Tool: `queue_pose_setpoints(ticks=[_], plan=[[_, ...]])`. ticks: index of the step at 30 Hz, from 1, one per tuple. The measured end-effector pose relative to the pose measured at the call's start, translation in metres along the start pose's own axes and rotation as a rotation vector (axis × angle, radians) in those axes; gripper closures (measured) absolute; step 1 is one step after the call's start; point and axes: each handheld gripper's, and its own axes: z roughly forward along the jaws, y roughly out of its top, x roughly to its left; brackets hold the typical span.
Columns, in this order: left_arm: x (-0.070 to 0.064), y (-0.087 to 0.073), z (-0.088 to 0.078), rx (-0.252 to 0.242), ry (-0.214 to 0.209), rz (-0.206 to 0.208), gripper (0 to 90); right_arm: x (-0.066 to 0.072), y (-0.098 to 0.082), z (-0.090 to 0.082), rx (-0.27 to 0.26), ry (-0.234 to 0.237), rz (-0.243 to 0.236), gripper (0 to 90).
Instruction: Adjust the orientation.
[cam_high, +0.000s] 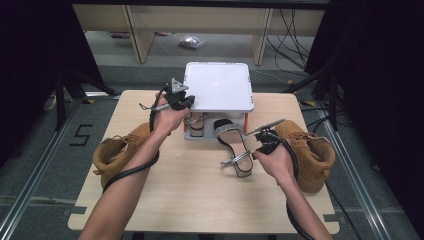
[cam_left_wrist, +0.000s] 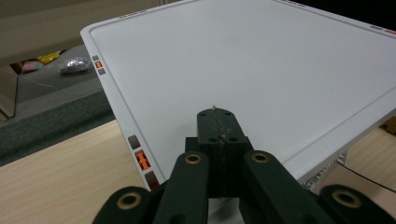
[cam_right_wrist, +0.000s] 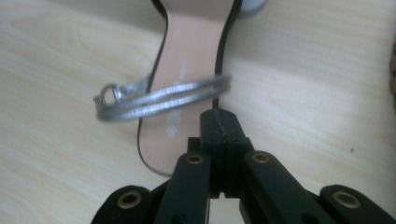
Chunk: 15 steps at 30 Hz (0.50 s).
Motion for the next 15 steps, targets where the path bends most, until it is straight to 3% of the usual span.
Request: queue_pose_setpoints(ticks=[7,9,10,15], plan=[[0.000,0.000,0.000,0.001,0.000,0.001,89.9,-0.005,-0.021,0.010,0.063,0.012,-0.050,90.0],[0.000,0.000,0.000,0.001,0.002,0.003,89.9,-0.005,-0.024,0.011,0.084,0.002,-0.032,90.0],[0.000,0.000,0.000,0.001,0.002,0.004,89.9,-0.007,-0.027,0.014,0.080,0.012,-0.054,90.0],[0.000,0.000,0.000,0.001,0.001,0.004,89.9,-0.003,-0.037,0.023,0.129,0.017,-0.072,90.0]])
